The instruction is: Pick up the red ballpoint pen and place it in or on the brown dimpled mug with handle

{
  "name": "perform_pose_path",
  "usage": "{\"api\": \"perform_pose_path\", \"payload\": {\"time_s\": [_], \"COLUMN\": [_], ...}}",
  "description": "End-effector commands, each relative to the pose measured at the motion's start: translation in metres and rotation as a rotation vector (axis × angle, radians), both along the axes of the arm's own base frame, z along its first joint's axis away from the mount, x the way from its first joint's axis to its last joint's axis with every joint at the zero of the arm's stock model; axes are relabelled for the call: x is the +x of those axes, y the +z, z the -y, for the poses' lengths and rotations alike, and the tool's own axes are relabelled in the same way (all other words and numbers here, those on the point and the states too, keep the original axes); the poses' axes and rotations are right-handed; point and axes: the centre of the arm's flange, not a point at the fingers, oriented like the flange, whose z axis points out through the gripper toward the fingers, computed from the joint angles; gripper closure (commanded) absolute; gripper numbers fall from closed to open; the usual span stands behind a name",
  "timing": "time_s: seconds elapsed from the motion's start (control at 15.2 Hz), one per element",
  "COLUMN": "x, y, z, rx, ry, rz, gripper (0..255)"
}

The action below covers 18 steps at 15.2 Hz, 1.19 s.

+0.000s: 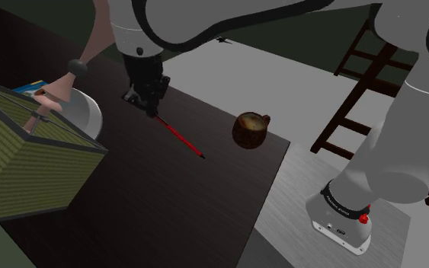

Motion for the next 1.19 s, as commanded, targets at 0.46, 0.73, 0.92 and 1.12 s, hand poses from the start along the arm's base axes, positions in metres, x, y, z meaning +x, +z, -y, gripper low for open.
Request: {"api": "perform_pose_path", "payload": {"time_s": [0.46,0.73,0.92,1.12], "x": [-0.026,-0.041,-0.052,-0.063], "y": [0.013,0.015,0.016,0.018], "z": [0.088,0.138,0.176,0.214], "rx": [0.000,0.000,0.000,0.000], "ry": [0.000,0.000,0.000,0.000], "rz": [0.000,0.000,0.000,0.000], "gripper": [255,255,255,255]}}
